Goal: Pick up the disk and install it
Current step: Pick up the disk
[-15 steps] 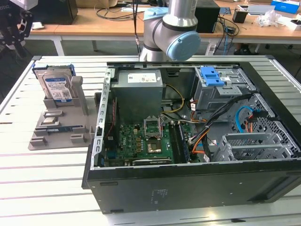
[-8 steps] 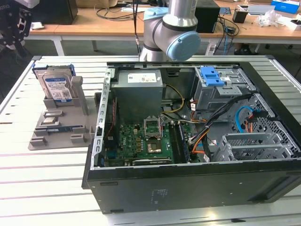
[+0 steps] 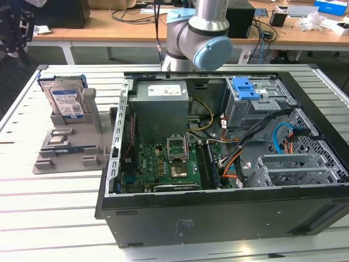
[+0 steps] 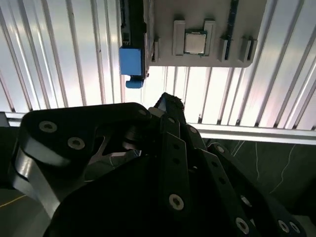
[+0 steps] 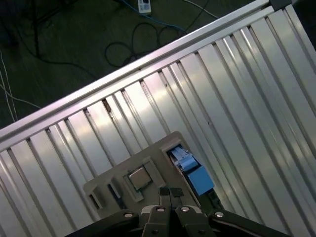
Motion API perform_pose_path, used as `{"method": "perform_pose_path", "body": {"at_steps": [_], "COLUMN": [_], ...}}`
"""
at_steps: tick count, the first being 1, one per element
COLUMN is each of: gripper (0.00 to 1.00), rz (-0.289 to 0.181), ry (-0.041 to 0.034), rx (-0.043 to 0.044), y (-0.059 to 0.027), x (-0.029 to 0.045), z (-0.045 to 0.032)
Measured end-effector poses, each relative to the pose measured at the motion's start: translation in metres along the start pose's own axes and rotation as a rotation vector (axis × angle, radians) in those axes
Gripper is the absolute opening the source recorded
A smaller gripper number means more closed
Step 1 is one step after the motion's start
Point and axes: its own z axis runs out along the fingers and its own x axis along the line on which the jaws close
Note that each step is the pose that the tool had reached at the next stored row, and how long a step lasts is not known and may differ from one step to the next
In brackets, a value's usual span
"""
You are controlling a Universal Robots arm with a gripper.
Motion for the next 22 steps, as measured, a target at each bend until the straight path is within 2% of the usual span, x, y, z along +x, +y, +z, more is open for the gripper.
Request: {"method": "perform_pose_path", "body": {"at_steps": [2, 8, 18, 22], "gripper": [0.11, 0.11, 0.11, 0.11], "rz": [-0.047, -0.115, -0.264, -0.308], "ry": [0.0013, 0.0034, 0.0076, 0.0089], "rx": [-0.0012, -0.0029, -0.0064, -0.0075], "y": [0.0, 0.0001, 0.0002, 0.0002], "x": [-0.0001, -0.0003, -0.0004, -0.0004], "z": [0.0, 0.0, 0.0, 0.0]}}
